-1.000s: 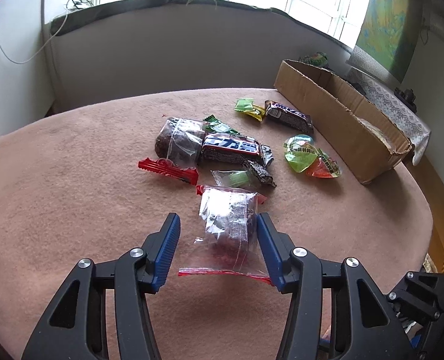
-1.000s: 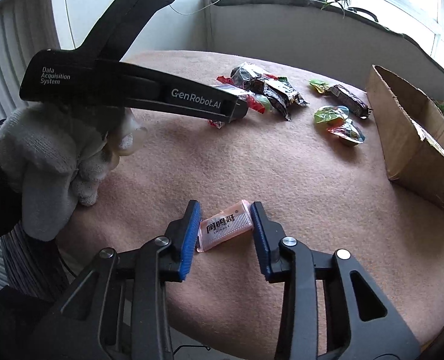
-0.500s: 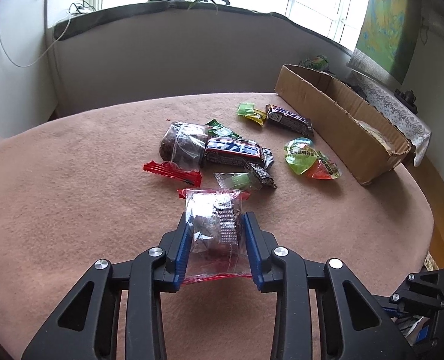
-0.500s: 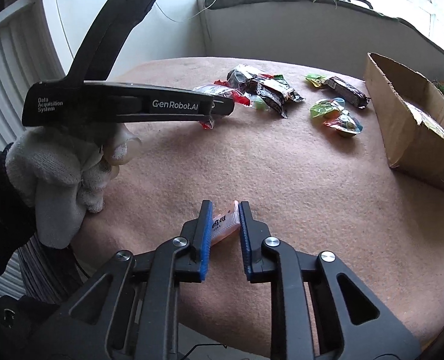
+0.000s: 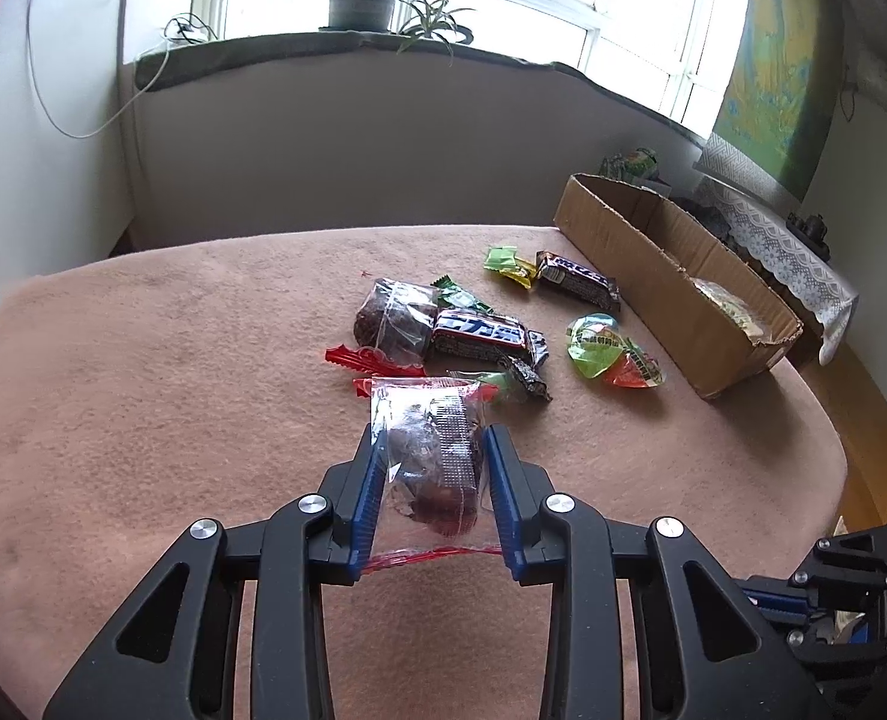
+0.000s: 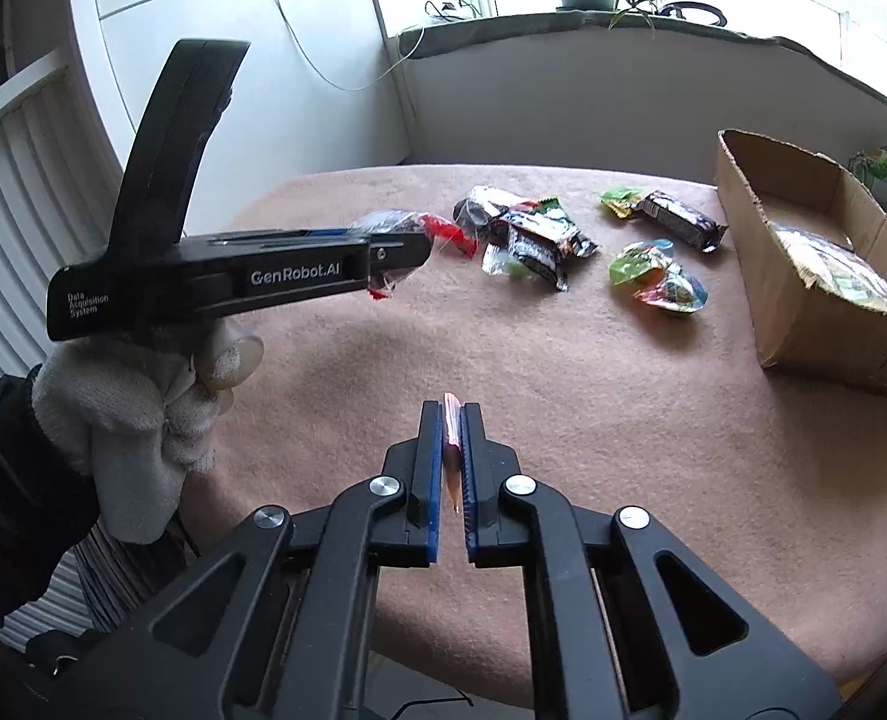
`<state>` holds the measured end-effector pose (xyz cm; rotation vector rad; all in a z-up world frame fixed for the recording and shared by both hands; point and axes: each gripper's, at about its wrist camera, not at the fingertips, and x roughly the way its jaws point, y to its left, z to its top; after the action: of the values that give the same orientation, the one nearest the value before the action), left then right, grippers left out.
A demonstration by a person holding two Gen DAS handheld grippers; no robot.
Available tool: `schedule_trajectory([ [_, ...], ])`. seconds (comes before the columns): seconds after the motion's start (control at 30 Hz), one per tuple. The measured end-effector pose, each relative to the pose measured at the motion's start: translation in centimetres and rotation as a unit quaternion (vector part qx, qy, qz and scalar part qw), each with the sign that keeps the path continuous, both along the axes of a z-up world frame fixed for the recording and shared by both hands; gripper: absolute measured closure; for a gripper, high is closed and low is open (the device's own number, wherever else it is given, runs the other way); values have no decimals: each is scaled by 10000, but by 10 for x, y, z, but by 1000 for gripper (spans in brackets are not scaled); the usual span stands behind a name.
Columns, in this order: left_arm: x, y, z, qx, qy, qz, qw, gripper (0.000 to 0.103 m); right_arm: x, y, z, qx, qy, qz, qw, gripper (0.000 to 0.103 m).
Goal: Organize snacks
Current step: 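Carry both items to the box and release the pink packet from the right gripper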
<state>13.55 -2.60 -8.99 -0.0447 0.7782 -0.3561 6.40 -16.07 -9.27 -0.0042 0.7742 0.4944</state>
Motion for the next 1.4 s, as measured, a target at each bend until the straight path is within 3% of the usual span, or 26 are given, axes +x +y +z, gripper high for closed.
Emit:
schedule_trajectory([
  [0.23, 0, -11, 21, -149, -218, -52, 9996, 72, 20, -35, 29, 217, -286, -364, 9987, 97],
  [0.63, 28, -65, 48, -313, -433, -423, 9977, 72, 73, -123, 76, 467, -704, -1136, 9899, 98],
  [0.87, 53, -107, 56, -319, -478, -679, 9960, 72, 109, -165, 95, 305, -896, -1447, 9849, 98],
  [1.13, 81, -153, 57, -254, -452, -964, 9940, 72, 151, -205, 98, 159, -868, -1726, 9810, 98],
  [1.4, 107, -184, 47, -185, -283, -1093, 9934, 72, 192, -229, 77, 86, -602, -1857, 9807, 98],
])
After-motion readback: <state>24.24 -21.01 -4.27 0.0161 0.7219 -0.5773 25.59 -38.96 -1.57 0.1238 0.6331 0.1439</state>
